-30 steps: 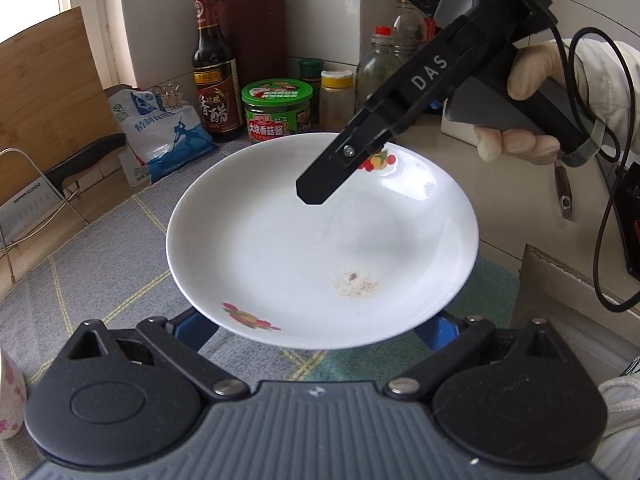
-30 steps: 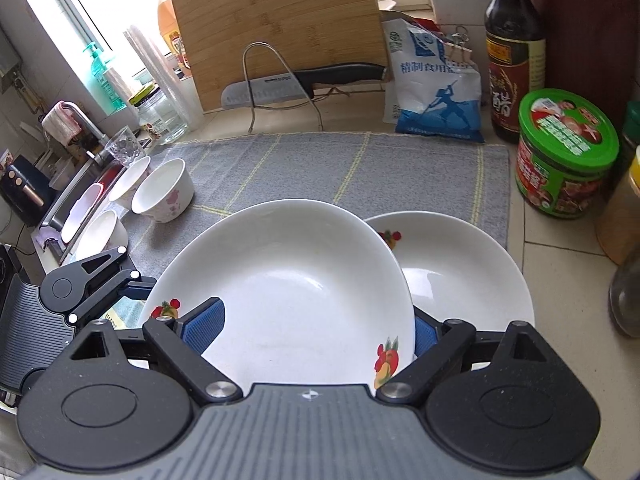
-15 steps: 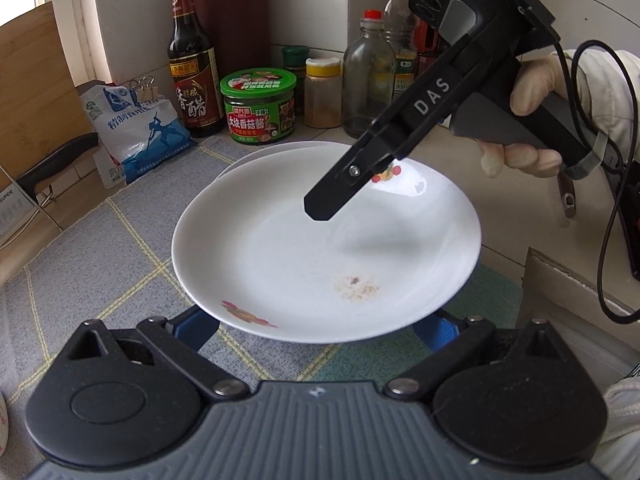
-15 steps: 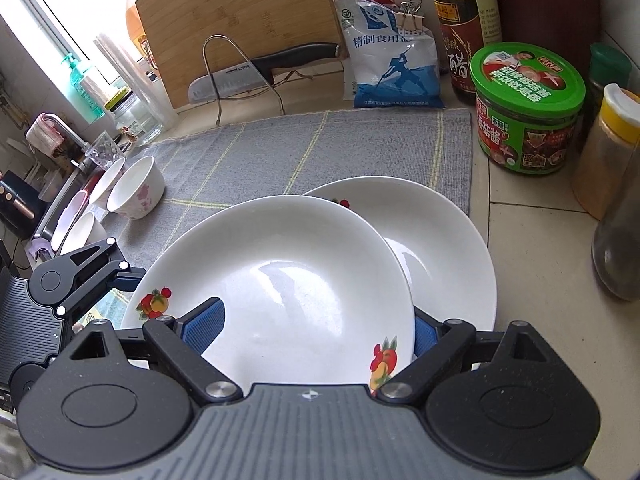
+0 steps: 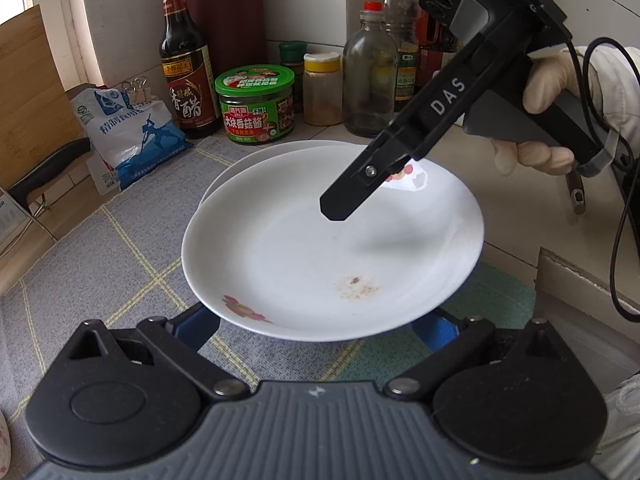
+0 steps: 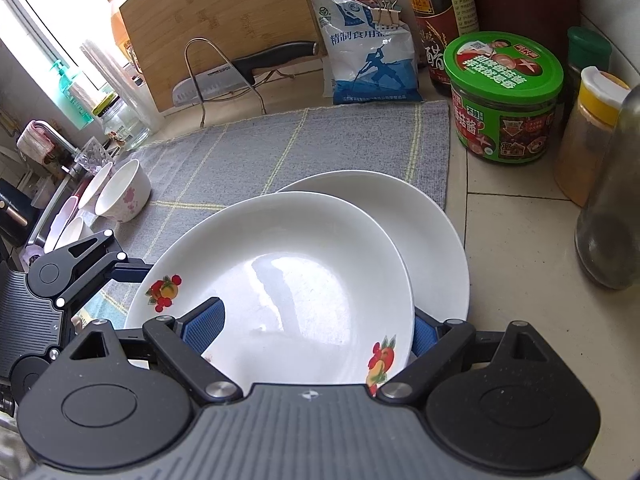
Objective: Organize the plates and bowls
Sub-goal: 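Lower the plate onto the plate stack and open the right gripper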
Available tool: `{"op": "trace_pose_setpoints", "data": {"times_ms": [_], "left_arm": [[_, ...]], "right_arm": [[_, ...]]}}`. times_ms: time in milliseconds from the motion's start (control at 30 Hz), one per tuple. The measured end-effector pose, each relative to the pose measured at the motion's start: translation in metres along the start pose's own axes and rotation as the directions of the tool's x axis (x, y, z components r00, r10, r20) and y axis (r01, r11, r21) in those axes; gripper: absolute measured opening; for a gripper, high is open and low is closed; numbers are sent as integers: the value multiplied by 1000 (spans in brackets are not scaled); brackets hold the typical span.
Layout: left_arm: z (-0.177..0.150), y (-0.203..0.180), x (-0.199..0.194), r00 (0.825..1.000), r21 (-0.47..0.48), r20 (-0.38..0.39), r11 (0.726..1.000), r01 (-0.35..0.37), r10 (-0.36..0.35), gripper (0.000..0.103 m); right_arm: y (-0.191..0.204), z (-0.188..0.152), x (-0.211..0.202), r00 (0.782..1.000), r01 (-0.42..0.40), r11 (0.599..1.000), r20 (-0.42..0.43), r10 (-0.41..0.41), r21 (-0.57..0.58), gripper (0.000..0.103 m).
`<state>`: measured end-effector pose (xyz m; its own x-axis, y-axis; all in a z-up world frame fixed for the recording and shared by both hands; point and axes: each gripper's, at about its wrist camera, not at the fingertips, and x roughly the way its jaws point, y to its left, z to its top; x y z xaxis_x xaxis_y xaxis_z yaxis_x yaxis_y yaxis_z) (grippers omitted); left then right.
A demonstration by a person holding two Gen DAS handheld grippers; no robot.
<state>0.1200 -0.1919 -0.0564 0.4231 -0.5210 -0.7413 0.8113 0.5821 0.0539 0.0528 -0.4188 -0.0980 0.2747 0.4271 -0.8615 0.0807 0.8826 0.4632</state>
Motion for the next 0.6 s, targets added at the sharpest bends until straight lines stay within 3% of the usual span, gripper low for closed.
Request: {"op": "trace_pose_setpoints", "data": {"times_ms": [600], "left_arm": [[7, 8, 17, 1000, -16, -6, 1000, 17, -17, 100]], "right_arm": [[-1, -9, -15, 999, 47, 999, 2, -47, 15, 95]]}}
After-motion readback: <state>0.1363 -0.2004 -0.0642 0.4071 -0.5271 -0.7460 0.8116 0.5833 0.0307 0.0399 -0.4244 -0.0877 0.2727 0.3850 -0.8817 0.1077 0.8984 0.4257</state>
